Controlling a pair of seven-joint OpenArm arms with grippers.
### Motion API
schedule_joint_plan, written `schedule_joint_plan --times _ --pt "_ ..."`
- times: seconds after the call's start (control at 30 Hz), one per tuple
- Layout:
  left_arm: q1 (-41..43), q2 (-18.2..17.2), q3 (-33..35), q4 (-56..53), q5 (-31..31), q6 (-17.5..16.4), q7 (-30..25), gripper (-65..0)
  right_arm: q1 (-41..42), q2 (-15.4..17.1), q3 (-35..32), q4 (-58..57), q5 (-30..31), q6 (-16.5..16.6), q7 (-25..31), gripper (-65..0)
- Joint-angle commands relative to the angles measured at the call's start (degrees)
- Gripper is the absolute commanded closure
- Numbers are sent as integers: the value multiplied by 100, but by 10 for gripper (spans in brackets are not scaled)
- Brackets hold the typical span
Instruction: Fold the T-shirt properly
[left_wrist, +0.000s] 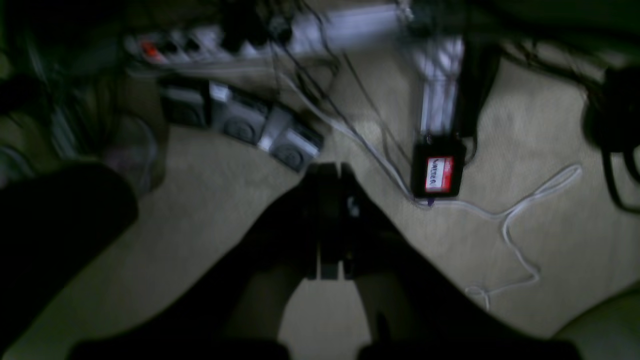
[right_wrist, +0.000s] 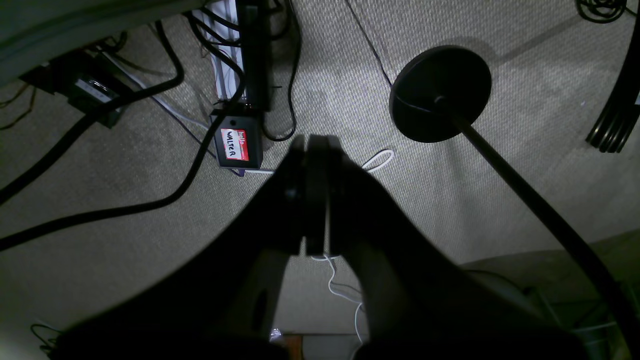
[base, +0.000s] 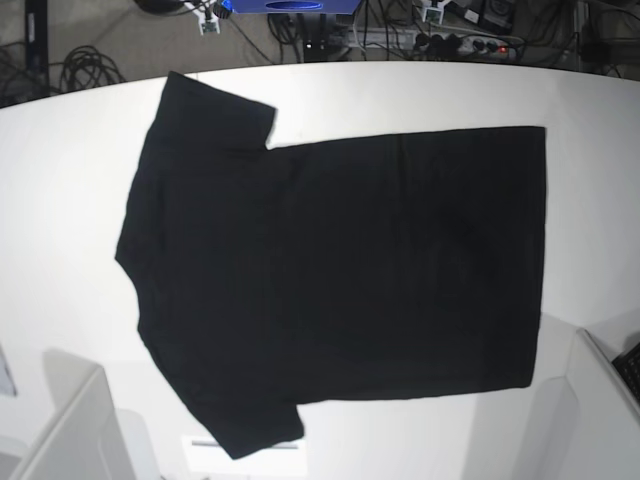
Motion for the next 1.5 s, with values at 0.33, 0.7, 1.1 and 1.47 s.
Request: schedule_joint_plan --times 0.33,0.7,1.1,1.47 --pt "4 -45 -1 15 25 27 108 0 -52 9 -8 21 14 -36 20 0" --pt "989 -159 -62 1887 -45 27 108 0 -404 44 36 434 49 -36 56 0" --pt "2044 -546 -89 3487 -63 27 100 0 -1801 17 669 2544 58 -62 20 0" --pt "3336 -520 -1337 5834 -54 27 100 0 -3111 -9 1548 4927 58 -54 -235 0"
